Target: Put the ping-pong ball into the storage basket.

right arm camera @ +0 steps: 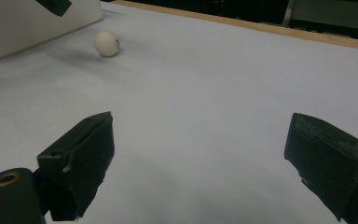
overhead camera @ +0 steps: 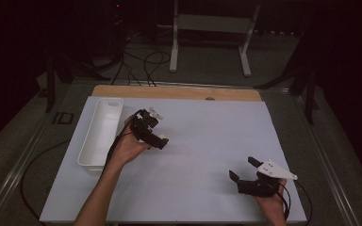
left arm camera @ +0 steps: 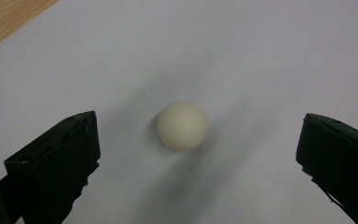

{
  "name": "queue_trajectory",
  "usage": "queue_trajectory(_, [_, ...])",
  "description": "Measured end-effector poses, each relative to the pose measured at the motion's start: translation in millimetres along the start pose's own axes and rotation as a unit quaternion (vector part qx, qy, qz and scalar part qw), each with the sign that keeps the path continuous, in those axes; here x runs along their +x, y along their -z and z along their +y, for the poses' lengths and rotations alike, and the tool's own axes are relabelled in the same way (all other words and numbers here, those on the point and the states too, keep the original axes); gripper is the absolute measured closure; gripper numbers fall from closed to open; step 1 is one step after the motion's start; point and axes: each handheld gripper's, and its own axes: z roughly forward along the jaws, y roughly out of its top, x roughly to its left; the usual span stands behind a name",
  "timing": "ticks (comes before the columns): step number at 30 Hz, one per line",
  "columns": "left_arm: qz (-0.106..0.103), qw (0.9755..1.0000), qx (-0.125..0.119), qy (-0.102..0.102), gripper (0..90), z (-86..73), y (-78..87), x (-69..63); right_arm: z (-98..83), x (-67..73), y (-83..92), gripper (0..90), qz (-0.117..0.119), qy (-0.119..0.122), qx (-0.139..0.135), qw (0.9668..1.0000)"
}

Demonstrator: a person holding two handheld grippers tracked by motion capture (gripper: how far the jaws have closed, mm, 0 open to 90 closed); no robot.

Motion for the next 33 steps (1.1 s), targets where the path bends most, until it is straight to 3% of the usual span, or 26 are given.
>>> queue_trajectory(16, [-0.007,0.9998,0.013,0.010,0.6,11.4,-12.7,3.7,-0.3,-0.4,0.2,8.0,0.000,0.001,0.001,1.0000])
queue_trajectory(33, [-0.012,0.9991,0.032,0.025,0.6,13.6,-28.5,6.7,-0.8,-1.1,0.3,7.9,0.001,0.000,0.001,1.0000])
